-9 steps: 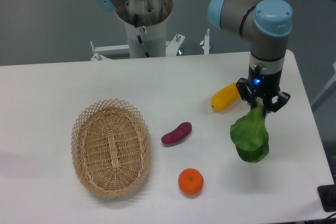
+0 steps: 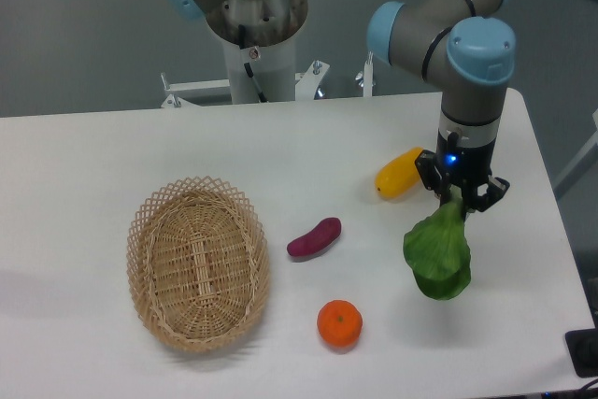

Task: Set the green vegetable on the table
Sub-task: 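Lower the held green bok choy toward the table with the gripper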

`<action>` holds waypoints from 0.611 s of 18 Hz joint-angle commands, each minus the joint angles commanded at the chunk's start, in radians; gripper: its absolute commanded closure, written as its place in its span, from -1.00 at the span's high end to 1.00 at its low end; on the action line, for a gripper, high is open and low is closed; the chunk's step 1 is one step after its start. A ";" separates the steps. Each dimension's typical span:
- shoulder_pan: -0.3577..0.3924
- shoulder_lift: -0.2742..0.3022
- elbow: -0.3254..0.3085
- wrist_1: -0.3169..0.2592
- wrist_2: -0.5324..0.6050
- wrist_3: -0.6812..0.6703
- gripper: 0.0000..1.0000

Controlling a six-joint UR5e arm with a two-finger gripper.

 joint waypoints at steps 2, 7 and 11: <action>-0.021 -0.029 -0.002 0.047 0.024 -0.041 -0.21; -0.075 -0.115 -0.002 0.137 0.075 -0.149 -0.21; -0.086 -0.129 -0.015 0.138 0.083 -0.152 -0.21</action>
